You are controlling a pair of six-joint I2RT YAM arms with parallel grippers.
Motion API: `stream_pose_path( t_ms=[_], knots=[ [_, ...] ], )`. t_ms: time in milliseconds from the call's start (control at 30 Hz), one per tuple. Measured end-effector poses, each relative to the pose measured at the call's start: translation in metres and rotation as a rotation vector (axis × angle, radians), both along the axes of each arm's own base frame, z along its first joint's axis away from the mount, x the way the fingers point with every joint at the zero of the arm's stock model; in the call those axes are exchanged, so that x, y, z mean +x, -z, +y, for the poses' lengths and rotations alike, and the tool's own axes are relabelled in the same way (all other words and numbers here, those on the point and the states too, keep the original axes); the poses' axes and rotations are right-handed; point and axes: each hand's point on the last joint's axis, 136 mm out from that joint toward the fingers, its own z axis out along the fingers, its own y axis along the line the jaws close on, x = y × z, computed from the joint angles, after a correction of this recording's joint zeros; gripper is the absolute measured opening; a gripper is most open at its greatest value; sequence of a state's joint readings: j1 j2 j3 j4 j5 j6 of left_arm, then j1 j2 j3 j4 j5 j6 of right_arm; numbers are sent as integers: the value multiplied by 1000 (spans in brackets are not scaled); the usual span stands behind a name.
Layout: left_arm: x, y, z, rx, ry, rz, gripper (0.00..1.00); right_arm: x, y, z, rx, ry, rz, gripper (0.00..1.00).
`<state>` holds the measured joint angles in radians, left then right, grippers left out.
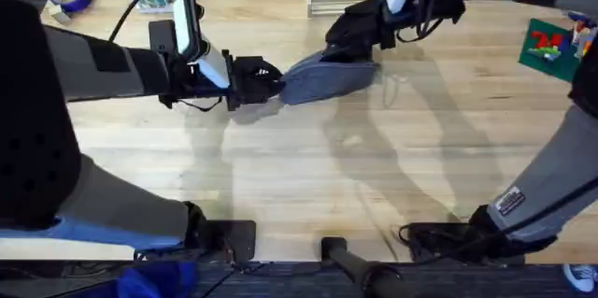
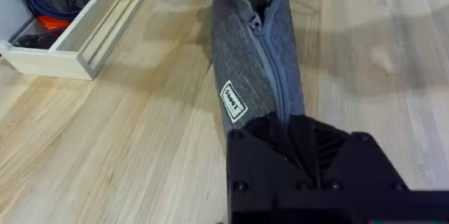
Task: Unzip the bag, pick up the pens from the table one at a time and place them inside, then zip the bag closed.
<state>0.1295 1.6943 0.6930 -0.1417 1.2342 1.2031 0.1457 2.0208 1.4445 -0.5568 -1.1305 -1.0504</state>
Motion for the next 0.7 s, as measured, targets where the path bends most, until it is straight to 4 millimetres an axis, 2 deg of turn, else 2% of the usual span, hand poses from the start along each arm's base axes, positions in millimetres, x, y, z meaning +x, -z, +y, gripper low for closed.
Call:
stream_pose_path(
  t_ms=[167,467,700],
  knots=[
    [0,0,0,0,0,0,42,6,0,-12,0,31,0,30],
    [0,0,0,0,0,0,42,9,1,-17,-8,44,-1,30],
    [0,0,0,0,0,3,41,18,3,-40,-16,101,14,30]
  ],
)
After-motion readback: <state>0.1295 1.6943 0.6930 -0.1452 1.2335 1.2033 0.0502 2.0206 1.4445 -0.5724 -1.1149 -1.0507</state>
